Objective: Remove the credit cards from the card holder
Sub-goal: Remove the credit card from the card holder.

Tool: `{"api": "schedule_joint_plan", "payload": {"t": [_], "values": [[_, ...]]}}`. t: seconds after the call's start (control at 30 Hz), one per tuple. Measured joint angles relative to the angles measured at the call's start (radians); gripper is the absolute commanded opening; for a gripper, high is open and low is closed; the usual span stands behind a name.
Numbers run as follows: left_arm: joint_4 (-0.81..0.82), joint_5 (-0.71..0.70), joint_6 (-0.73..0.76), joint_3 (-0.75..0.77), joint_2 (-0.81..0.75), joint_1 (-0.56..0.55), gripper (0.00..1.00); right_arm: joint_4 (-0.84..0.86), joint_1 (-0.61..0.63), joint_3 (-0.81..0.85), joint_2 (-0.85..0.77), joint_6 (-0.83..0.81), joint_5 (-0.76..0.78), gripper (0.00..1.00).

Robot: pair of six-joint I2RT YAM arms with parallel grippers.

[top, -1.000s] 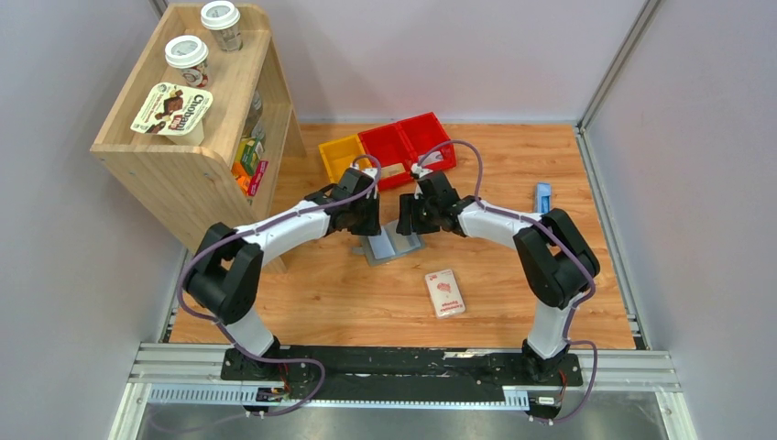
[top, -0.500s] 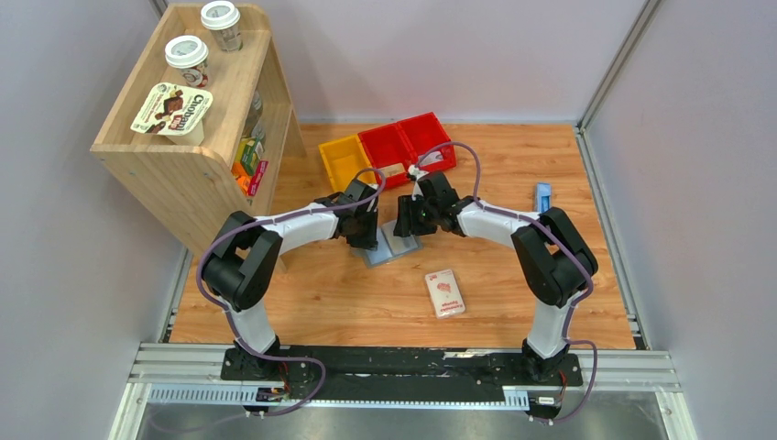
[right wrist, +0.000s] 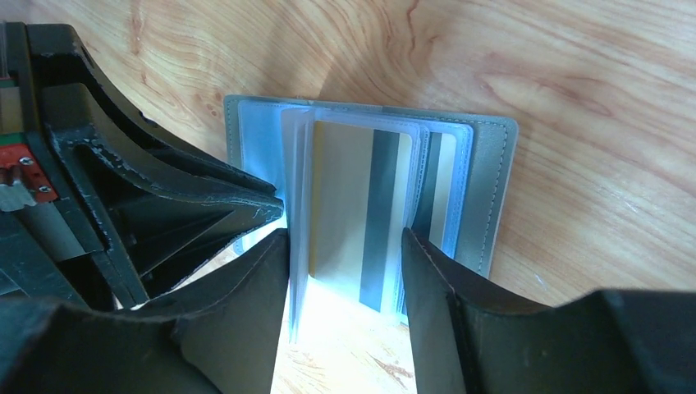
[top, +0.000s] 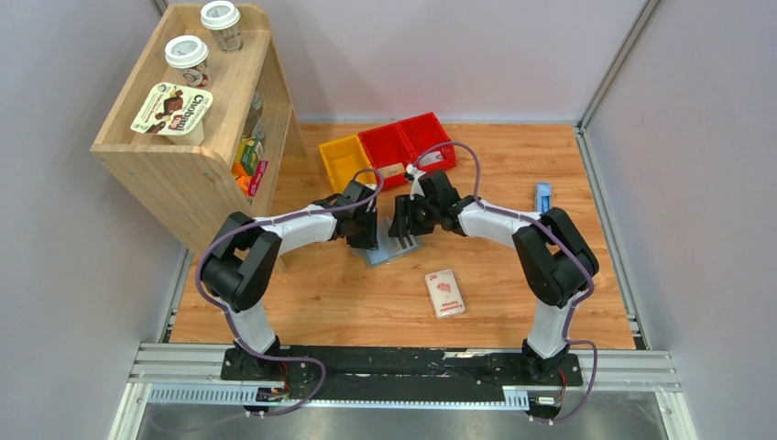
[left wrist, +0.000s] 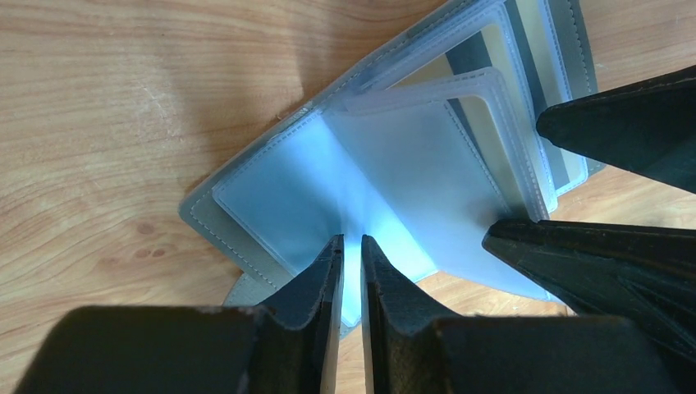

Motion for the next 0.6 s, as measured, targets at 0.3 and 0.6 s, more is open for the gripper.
{"api": "schedule_joint_plan", "payload": {"t": [0.3, 0.6], "values": [[0.017, 0.009, -0.011, -0.015, -0.009, 0.006, 0.21, -0.008, 0.001, 0.000, -0.010, 0.011, 0.048, 0.61], [0.021, 0.010, -0.014, -0.019, -0.011, 0.006, 0.21, -0.073, 0.002, 0.024, -0.057, -0.007, 0.180, 0.61]]}}
